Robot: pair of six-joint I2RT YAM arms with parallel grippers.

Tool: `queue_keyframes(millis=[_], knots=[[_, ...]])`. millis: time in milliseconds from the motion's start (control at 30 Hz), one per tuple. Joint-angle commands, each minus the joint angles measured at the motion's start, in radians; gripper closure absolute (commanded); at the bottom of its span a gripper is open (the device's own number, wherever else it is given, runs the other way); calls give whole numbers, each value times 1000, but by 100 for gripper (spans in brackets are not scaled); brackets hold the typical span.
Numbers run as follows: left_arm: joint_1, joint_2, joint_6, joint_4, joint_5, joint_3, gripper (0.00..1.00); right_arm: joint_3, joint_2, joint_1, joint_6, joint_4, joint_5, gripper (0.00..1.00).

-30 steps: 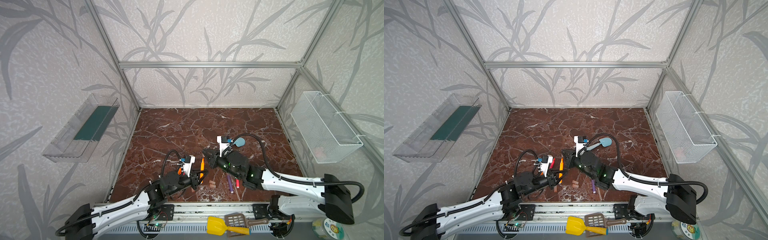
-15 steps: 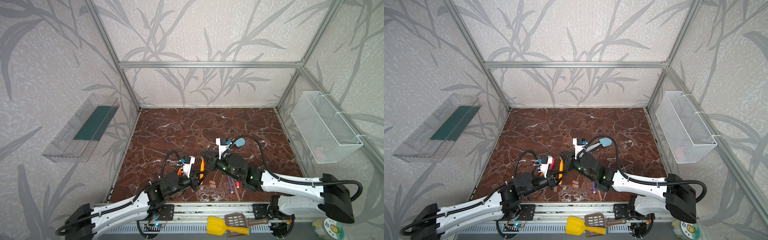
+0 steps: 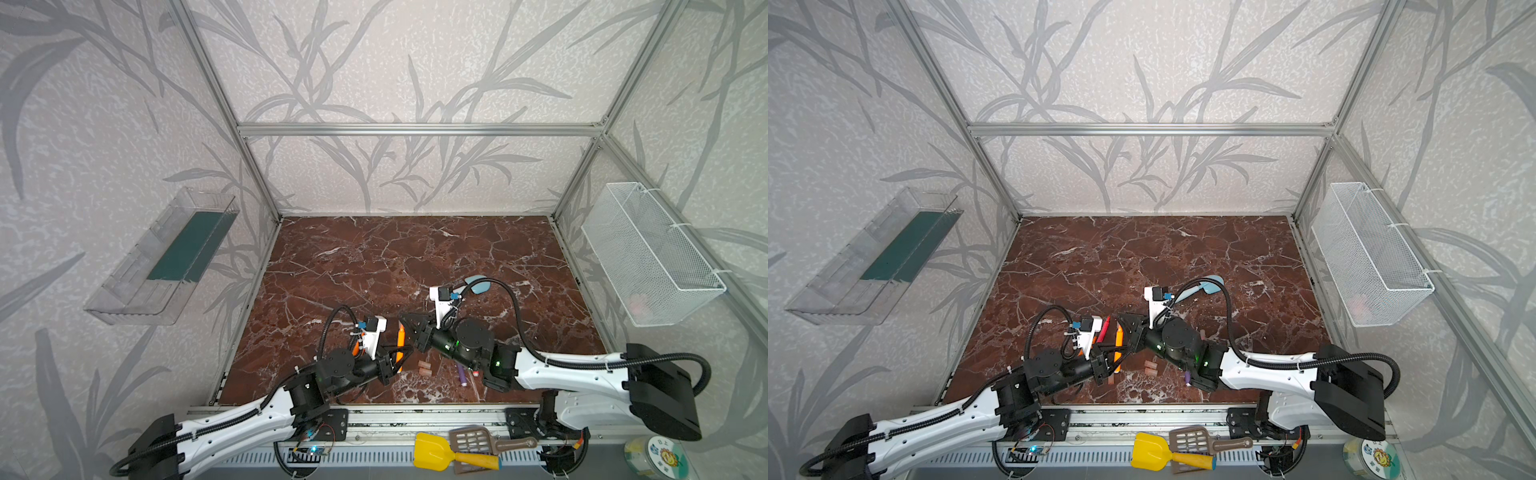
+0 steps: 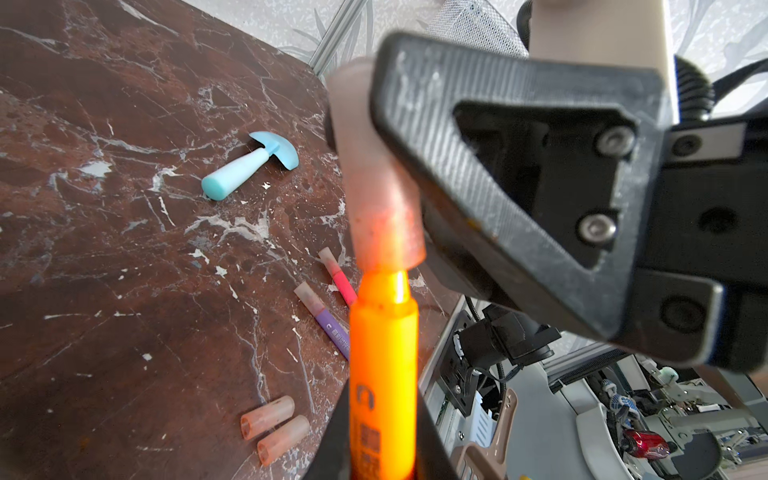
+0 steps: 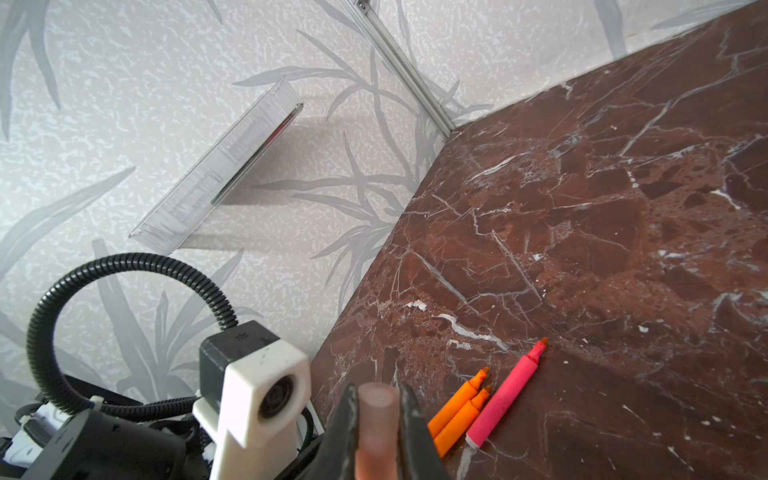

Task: Insert the pens into the pen caps
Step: 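Lower the cap onto the orange marker tip held by the left gripper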

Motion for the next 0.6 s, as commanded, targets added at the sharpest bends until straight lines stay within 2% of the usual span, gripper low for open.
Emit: queue_keyframes(millis=[0,233,567], knots=[[4,-19,-24,91,-22,2,100,-79,14,61,-59,137,-60,100],[4,-50,-33,103,-12,-15,100,-136,63,107,-127,309,-94,100],[3,-77,-29,113,13,-26,100,-116,73,114,-124,247,-76,96]])
